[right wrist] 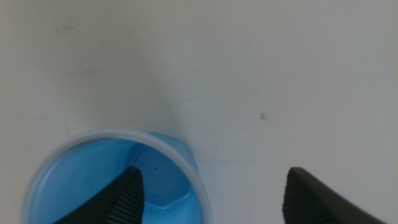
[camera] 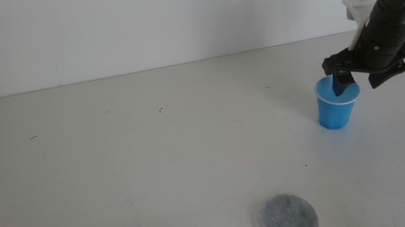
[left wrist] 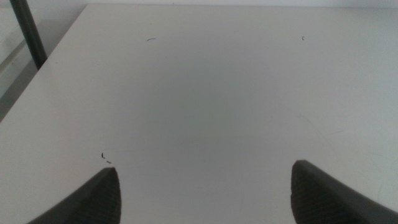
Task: Place an empty cup on a cup mat.
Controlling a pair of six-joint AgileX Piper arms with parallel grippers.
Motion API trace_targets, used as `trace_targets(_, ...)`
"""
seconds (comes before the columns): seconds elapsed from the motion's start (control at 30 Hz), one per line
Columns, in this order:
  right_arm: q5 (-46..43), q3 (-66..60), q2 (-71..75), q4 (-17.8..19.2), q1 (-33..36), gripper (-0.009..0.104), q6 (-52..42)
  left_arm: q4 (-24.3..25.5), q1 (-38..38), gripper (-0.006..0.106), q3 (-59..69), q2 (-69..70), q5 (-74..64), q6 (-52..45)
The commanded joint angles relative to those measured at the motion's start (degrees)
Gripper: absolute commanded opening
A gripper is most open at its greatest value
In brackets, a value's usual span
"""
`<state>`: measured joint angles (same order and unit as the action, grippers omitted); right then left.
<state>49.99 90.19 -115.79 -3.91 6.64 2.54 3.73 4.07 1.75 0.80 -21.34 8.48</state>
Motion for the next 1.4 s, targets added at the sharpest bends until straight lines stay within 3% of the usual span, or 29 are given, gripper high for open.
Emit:
trace_targets(0.0, -1.9, 1.9, 2.1, 0.1, 0.0, 0.051, -0.2, 0.0, -0.1, 0.105, -0.3, 0.2, 3.8, 0.6)
trace_targets(0.17, -1.9, 1.9, 0.6, 0.1, 0.1, 0.034, -0.2, 0.0, -0.1, 0.105, -0.3, 0.2, 3.8, 0.6)
trace_targets(0.37, -1.6, 1.8, 0.7, 0.1, 0.3, 0.000, -0.2, 0.0, -0.1, 0.105, -0.3, 0.2, 3.8, 0.6)
trace_targets(0.77, 4.7, 1.5, 13.4, 1.2, 8.7, -0.001, 0.4, 0.0, -0.1, 0.105, -0.3, 0.2, 3.8, 0.6)
trace_targets(1.13, -1.1, -16.7, 27.2, 0.3, 22.1, -0.001, 4.6, 0.0, -0.1, 0.105, -0.3, 0.2, 3.8, 0.6)
trace_targets(1.37, -8.6, -26.9, 28.6, -0.1, 26.9, -0.001, 5.8, 0.0, -0.1, 0.105, -0.3, 0.2, 3.8, 0.6)
